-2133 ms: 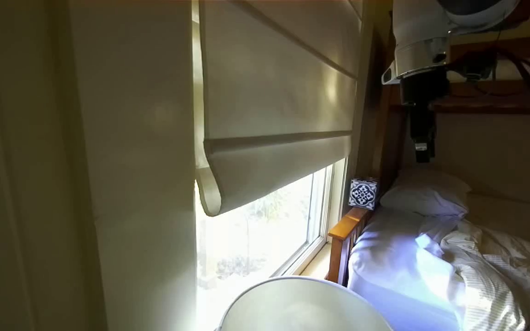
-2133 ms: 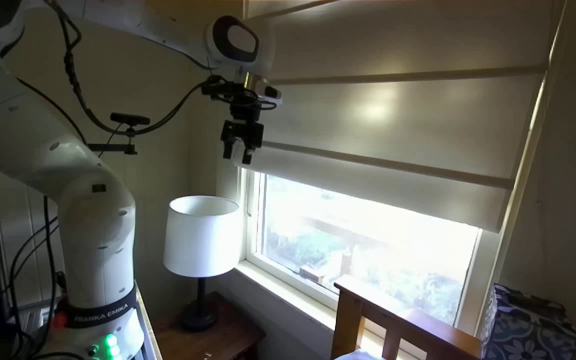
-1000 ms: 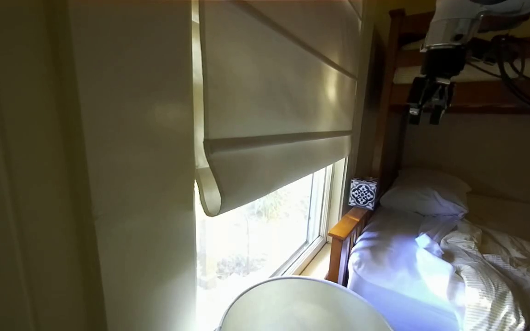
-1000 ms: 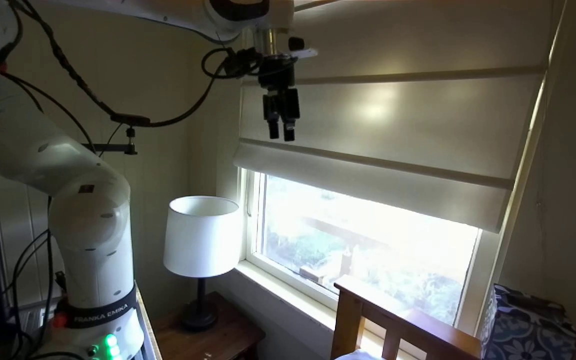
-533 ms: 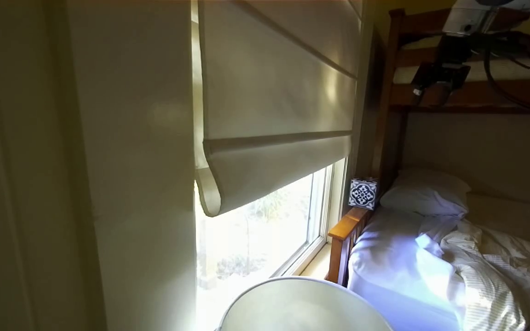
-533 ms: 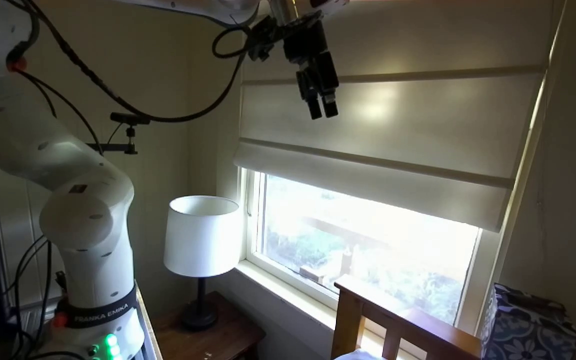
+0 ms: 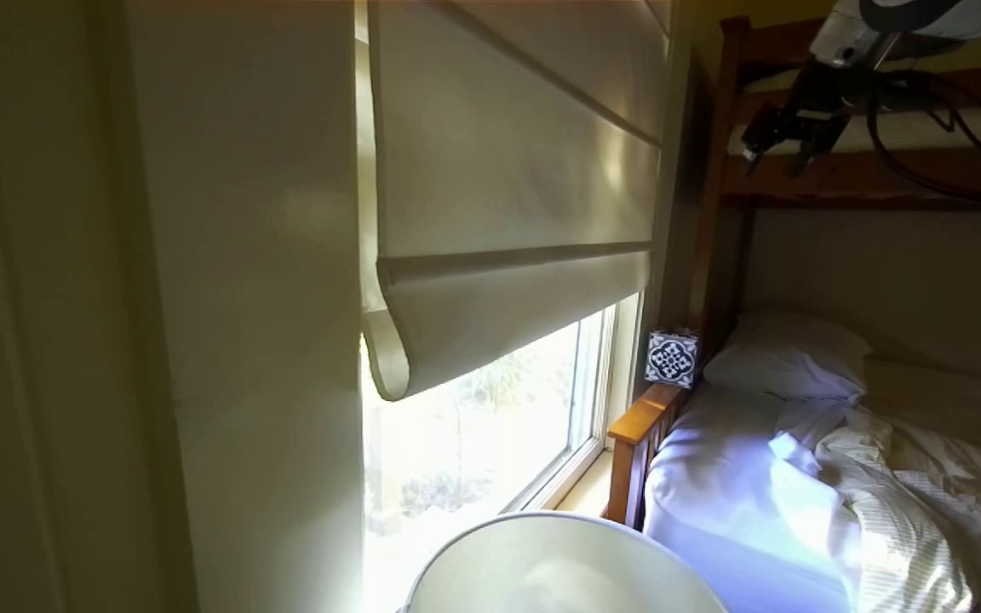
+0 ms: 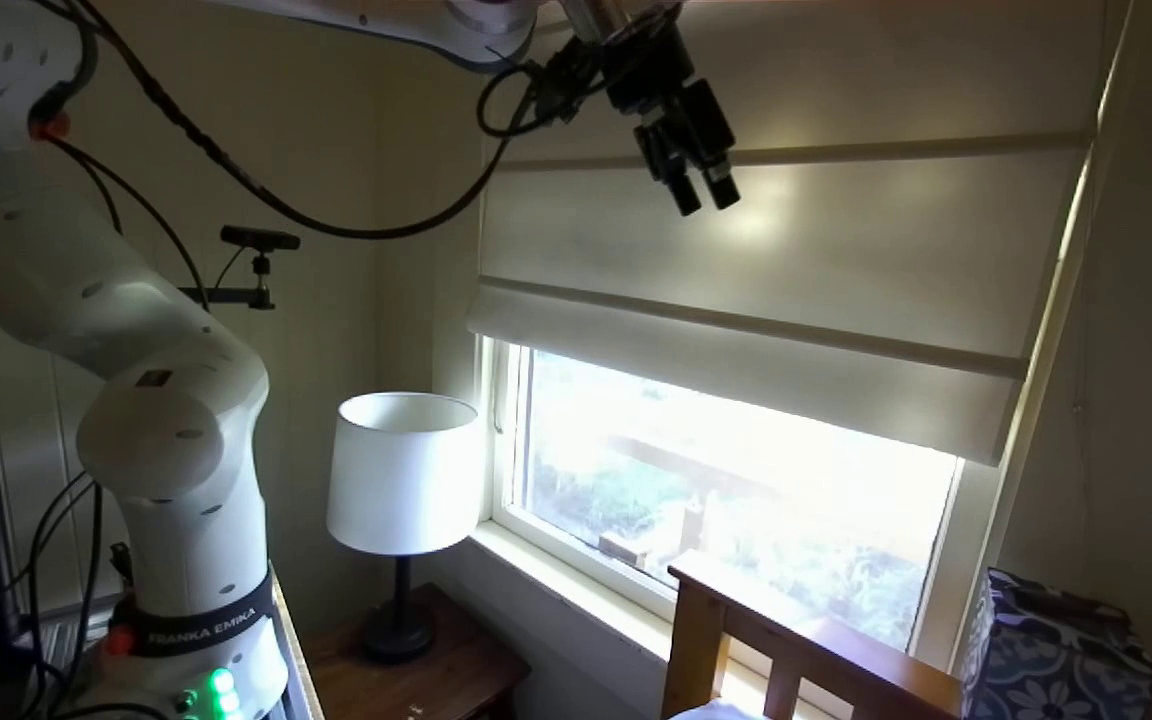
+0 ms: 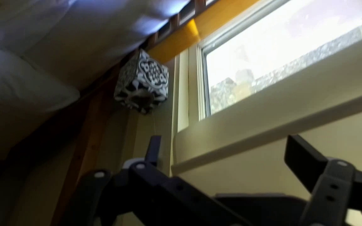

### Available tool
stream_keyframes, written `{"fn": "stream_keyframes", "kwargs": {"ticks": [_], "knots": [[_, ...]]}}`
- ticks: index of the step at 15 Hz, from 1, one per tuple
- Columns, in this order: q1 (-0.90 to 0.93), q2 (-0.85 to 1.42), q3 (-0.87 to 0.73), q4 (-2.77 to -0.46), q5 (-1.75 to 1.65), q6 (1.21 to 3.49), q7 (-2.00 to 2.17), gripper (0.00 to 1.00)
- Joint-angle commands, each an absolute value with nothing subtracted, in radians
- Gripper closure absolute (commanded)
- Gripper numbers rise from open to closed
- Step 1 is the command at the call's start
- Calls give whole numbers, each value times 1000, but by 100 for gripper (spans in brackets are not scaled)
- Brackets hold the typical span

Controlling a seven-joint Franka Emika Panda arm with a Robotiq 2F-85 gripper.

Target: Lift up the curtain railing

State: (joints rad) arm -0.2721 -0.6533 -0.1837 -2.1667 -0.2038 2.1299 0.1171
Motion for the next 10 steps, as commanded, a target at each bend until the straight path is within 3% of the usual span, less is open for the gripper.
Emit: {"fn": "stream_keyframes", "kwargs": {"ticks": [1,6,10], "knots": [[-310,-503,-236,-2090,-231,2407,116,0],[-411,-234,-267,-1949,-253,2806,154,0],[-561,-62,-220,-1803,-456,2953,353,0]]}}
